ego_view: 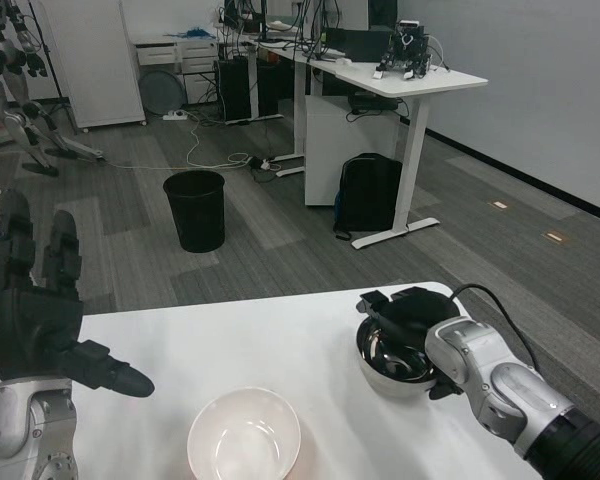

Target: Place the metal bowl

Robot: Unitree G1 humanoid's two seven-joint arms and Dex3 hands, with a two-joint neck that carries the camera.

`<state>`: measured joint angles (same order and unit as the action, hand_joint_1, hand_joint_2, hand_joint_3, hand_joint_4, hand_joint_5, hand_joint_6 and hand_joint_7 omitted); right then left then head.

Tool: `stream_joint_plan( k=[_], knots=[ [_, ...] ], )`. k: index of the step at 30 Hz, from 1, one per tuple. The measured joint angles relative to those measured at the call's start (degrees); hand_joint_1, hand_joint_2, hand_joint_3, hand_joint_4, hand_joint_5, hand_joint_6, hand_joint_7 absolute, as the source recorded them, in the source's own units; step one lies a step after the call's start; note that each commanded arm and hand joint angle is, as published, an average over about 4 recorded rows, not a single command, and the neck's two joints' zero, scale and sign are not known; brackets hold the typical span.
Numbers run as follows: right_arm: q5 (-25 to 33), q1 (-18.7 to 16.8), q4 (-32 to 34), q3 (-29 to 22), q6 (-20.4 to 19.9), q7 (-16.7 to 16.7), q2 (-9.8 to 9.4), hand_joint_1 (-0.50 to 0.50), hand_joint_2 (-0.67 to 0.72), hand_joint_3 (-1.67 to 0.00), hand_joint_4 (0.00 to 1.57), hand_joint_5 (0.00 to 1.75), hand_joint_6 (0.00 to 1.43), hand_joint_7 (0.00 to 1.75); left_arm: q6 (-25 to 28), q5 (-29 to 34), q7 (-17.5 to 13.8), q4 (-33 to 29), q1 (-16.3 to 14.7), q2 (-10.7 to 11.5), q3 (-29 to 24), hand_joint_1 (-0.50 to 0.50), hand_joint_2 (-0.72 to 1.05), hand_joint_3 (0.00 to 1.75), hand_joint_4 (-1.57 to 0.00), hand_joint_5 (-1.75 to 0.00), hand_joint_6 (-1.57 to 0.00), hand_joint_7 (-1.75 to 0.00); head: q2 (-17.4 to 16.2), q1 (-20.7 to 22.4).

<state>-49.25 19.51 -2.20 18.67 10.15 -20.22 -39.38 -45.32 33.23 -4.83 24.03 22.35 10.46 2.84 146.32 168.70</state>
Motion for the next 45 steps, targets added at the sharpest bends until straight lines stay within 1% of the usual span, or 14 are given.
stream_joint_plan(
  k=[4, 7, 11, 13, 21, 23, 27, 29, 34, 36, 38, 40, 43, 45],
  knots=[
    [-0.2, -1.3, 1.4, -0.9, 0.1, -0.7, 0.1, -0.46, -0.11, -1.41, 0.0, 0.0, 0.0, 0.0, 0.0, 0.0, 0.0, 0.0, 0.0, 0.0, 0.1, -0.5, -0.72, 0.07, 0.0, 0.0, 0.0, 0.0, -0.1, -0.5],
    [-0.5, -2.1, 2.4, -1.5, 0.2, -1.2, 0.12, -0.46, -0.08, -1.27, 0.0, 0.0, 0.0, 0.0, 0.0, 0.0, 0.0, 0.0, 0.0, 0.0, 0.3, -0.5, -0.72, 0.09, 0.0, 0.0, 0.0, 0.0, -0.2, -0.6],
    [-1.0, -3.0, 3.5, -2.1, 0.3, -1.6, 0.12, -0.46, 0.01, -0.99, 0.0, 0.0, 0.0, 0.0, 0.0, 0.0, 0.0, 0.0, 0.1, 0.0, 0.5, -0.5, -0.72, 0.07, 0.0, 0.0, 0.0, 0.0, -0.2, -0.6],
    [-1.0, -3.2, 3.7, -2.2, 0.2, -1.6, 0.12, -0.46, 0.06, -0.91, 0.0, 0.0, 0.0, 0.0, 0.0, 0.0, 0.0, 0.0, 0.1, 0.1, 0.6, -0.5, -0.72, 0.09, 0.0, 0.0, 0.0, 0.0, 0.1, -0.7],
    [-1.0, -4.1, 5.2, -3.3, 0.2, -2.0, 0.12, -0.46, 0.12, -0.79, 0.0, 0.0, 0.0, 0.0, 0.0, 0.0, 0.0, 0.0, 0.1, 0.1, 0.7, -0.5, -0.72, 0.09, 0.0, 0.0, 0.0, 0.0, 0.3, -0.8],
    [-1.0, -4.3, 5.9, -3.7, 0.2, -2.7, 0.11, -0.46, 0.17, -0.79, 0.0, 0.0, 0.0, 0.0, 0.0, 0.0, 0.0, 0.0, 0.1, 0.1, 0.7, -0.5, -0.72, 0.09, 0.0, 0.0, 0.0, 0.0, 0.4, -0.8],
    [-1.6, -4.5, 7.4, -4.8, 0.3, -4.7, 0.12, -0.46, 0.22, -0.71, 0.0, 0.0, 0.0, 0.0, 0.0, 0.0, 0.0, 0.0, 0.3, 0.1, 0.7, -0.5, -0.72, 0.04, 0.0, 0.0, 0.0, 0.0, 0.9, -0.8],
    [-1.8, -4.6, 8.3, -5.7, 0.3, -5.7, 0.12, -0.46, 0.23, -0.67, 0.0, 0.0, 0.0, 0.0, 0.0, 0.0, 0.0, 0.0, 0.6, 0.1, 0.7, -0.5, -0.72, 0.09, 0.0, 0.0, 0.0, 0.0, 1.0, -0.8],
    [-1.7, -5.2, 10.9, -8.7, 0.3, -7.0, 0.12, -0.46, 0.28, -0.56, 0.0, 0.0, 0.0, 0.0, 0.0, 0.0, 0.0, 0.0, 1.4, 0.1, 0.7, -0.5, -0.72, 0.09, 0.0, 0.0, 0.0, 0.0, 0.9, -0.7],
    [-0.8, -5.6, 12.3, -10.8, 0.3, -7.4, 0.2, -0.46, 0.28, -0.56, 0.0, 0.0, 0.0, 0.0, 0.0, 0.0, 0.0, 0.1, 1.5, 0.1, 0.7, -0.5, -0.72, 0.09, 0.0, 0.0, 0.0, 0.0, 0.6, -0.5],
    [1.1, -6.2, 13.6, -13.6, 0.3, -7.7, 0.38, -0.46, 0.28, -0.54, 0.0, 0.0, 0.0, 0.0, 0.0, 0.0, 0.0, 0.1, 1.6, 0.1, 0.7, -0.5, -0.72, 0.09, 0.0, 0.0, 0.0, 0.0, 0.5, -0.1],
    [5.0, -7.0, 14.9, -16.9, 0.3, -7.8, 0.67, -0.46, 0.31, -0.48, 0.0, 0.0, 0.0, 0.0, 0.0, 0.0, 0.0, 0.2, 1.7, 0.0, 0.8, -0.5, -0.72, 0.09, 0.0, 0.0, 0.0, 0.0, 0.6, 0.4],
    [16.4, -8.6, 16.6, -24.4, -0.4, -7.4, 1.36, -0.46, 0.34, -0.4, 0.0, 0.0, 0.0, 0.0, 0.1, 0.0, 0.0, 0.3, 1.8, 0.0, 0.8, -0.5, -0.72, 0.09, 0.0, 0.0, 0.0, 0.0, 0.2, 0.7],
    [24.8, -9.3, 16.5, -29.0, -1.7, -6.2, 2.19, -0.46, 0.34, -0.4, 0.0, 0.0, 0.0, 0.0, 0.1, 0.0, 0.0, 0.4, 1.9, 0.0, 0.7, -0.5, -0.72, 0.09, 0.0, 0.0, 0.0, 0.0, 0.2, 0.7]
  ],
)
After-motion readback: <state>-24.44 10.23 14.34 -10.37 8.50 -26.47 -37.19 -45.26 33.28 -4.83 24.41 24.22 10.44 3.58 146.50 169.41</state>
